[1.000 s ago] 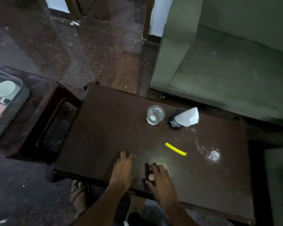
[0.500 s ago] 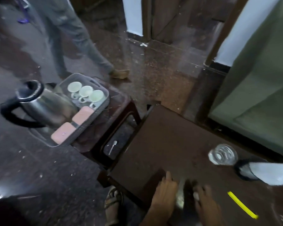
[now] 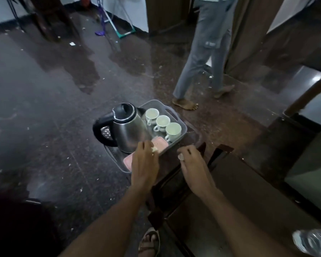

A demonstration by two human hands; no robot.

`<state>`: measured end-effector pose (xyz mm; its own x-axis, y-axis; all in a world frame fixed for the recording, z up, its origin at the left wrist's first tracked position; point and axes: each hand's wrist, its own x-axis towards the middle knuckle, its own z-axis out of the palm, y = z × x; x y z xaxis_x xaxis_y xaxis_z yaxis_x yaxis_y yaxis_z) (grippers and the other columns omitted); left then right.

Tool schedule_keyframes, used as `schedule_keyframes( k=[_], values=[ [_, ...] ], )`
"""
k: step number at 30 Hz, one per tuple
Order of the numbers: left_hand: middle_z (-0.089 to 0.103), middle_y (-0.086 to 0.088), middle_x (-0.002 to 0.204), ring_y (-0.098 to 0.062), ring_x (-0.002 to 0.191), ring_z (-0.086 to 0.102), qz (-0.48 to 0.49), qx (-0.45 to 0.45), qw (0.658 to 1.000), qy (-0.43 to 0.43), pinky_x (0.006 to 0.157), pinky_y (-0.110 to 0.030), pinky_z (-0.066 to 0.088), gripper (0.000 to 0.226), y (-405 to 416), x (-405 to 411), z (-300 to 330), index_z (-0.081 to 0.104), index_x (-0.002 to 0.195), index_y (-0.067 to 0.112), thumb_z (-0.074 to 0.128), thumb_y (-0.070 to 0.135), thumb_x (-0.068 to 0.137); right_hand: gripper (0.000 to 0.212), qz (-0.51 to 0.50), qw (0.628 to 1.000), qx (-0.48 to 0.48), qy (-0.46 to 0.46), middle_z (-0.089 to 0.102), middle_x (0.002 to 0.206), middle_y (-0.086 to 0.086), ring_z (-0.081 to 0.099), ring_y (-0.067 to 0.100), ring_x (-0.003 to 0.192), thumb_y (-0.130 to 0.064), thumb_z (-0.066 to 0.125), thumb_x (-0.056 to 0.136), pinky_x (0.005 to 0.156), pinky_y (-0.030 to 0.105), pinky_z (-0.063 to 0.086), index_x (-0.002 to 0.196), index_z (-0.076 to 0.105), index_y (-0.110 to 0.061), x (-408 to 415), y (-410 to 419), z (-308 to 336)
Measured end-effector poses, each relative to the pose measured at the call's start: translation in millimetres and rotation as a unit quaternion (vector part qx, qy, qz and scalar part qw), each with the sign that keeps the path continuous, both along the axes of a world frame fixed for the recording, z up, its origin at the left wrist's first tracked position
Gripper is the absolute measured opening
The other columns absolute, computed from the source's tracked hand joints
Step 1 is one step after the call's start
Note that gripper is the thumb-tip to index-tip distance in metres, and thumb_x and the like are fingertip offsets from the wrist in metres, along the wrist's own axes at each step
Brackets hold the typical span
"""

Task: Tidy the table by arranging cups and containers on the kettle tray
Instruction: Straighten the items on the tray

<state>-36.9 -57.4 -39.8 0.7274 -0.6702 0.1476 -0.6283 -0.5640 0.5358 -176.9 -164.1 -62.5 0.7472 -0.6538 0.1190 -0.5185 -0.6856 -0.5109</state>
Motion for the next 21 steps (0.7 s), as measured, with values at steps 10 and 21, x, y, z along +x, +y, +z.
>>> schedule_keyframes(
  k=[10,21],
  values=[
    [0.058,-0.013,0.112,-0.039,0.097,0.064,0.014,0.048,0.998,0.032,0.080,-0.049,0.051,0.013,20.3,60.6,-33.8,0.060,0.108,0.011,0.061,0.008,0.095,0.025,0.071,0.993,-0.053,0.074,0.057,0.112,0.000,0.056,0.024,0.106,-0.010,0.057,0.095,0.092,0.039,0.047,0.118,0.058,-0.020,115.0,6.8,-5.4],
    [0.053,-0.007,0.111,-0.040,0.087,0.067,-0.001,0.089,0.995,0.034,0.063,-0.041,0.038,0.031,28.4,83.4,-59.4,0.062,0.111,0.015,0.059,-0.002,0.084,0.026,0.031,0.990,-0.023,0.132,0.060,0.113,0.008,0.056,0.030,0.107,-0.007,0.062,0.089,0.093,0.045,0.046,0.114,0.058,-0.014,149.2,-5.0,-24.2]
  ],
)
